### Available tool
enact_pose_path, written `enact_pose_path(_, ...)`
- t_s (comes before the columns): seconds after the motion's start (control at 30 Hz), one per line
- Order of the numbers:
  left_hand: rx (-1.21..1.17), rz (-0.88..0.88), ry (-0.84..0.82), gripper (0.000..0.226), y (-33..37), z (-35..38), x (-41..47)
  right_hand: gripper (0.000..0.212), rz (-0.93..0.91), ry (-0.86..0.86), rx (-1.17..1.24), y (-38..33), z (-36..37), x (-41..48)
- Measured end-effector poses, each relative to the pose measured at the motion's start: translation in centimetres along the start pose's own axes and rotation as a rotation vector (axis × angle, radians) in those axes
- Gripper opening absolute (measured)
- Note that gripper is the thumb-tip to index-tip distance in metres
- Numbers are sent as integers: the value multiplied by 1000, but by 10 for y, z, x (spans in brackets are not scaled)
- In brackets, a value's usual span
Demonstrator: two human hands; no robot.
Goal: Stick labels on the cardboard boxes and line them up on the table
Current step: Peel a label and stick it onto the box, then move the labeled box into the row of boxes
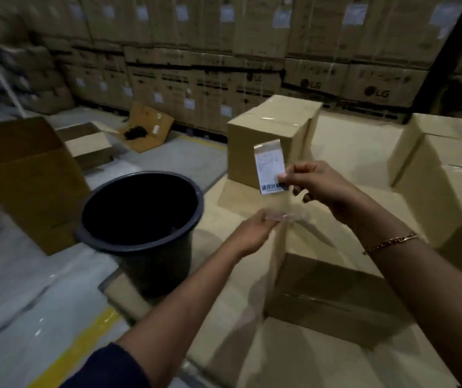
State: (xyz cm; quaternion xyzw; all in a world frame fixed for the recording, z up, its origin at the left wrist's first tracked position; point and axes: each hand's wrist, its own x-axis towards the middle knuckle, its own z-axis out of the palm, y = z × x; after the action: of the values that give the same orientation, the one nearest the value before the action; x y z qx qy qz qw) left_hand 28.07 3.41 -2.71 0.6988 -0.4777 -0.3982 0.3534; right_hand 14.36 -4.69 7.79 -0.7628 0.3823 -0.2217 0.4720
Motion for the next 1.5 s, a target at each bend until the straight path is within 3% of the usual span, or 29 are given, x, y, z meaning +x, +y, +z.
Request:
enact_pose_path(0.2,91,-60,-21,68,-29,-26,-15,10,-353,-83,-384,-62,104,46)
enact_pose_path(0.3,108,-67,-43,64,-35,-28,-15,22,-389,-152,-584,-71,132,55)
enact_pose_path(0.4,138,-25,-21,59,-26,-21,-12,22,-365,-109,-576,-55,113,46)
enact_pose_path(0.57,-1,127,67,50,19,17,8,51,-149,74,-668,14,18,9)
enact_pose_path(0.63,72,173,11,51,38,40,16,63,-6,41,-749,49,-12,-15)
enact_pose_path(0.73,400,169,-38,73,48,65,22,69,147,-48,-857,95,-41,-57)
enact_pose_path(0.9,320,154,-2,78,47,64,16,78,319,51,-929,134,-87,-112)
enact_pose_path(0.97,239,136,22,82,48,64,9,82,396,156,-890,145,-101,-129)
enact_pose_path(1.03,79,99,50,81,44,64,3,85,449,260,-690,154,-106,-148)
enact_pose_path(1.1,-93,75,85,78,34,61,-7,87,451,322,-243,160,-105,-168)
enact_pose_path(1.17,-185,53,114,91,18,65,-25,87,471,325,135,164,-97,-189)
enact_pose_path(1.27,-242,34,122,100,-3,81,-50,93,503,257,191,173,-81,-209)
enact_pose_path(1.33,-221,51,175,104,4,84,-62,97,406,280,174,170,-80,-210)
enact_pose_path(1.43,-70,166,303,84,34,73,-74,111,219,367,228,151,-99,-200)
enact_pose_path(1.5,58,210,370,80,51,63,-71,107,133,395,274,139,-115,-193)
